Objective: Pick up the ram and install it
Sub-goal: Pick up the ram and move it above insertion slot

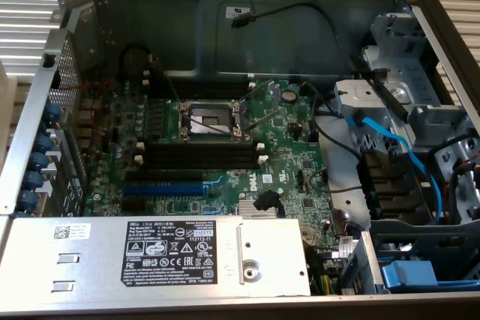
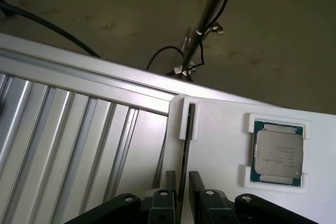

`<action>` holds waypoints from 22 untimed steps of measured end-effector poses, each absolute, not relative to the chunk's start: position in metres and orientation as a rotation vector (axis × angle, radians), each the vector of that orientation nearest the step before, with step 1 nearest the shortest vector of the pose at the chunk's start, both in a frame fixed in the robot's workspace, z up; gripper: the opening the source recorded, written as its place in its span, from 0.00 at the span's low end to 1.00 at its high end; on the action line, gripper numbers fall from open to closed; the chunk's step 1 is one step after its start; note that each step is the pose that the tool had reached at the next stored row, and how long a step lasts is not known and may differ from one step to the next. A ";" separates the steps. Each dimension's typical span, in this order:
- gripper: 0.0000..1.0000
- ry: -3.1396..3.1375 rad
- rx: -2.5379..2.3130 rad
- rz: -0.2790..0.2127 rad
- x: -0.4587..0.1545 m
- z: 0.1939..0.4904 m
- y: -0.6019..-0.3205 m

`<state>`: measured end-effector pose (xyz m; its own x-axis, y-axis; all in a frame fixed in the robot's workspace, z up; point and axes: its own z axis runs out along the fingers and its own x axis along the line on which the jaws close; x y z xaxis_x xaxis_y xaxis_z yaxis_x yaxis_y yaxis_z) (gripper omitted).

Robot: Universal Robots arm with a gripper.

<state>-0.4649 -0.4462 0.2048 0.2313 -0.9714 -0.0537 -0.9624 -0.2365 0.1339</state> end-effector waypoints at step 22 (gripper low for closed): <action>0.15 -1.894 2.407 -0.192 -0.465 0.205 -0.446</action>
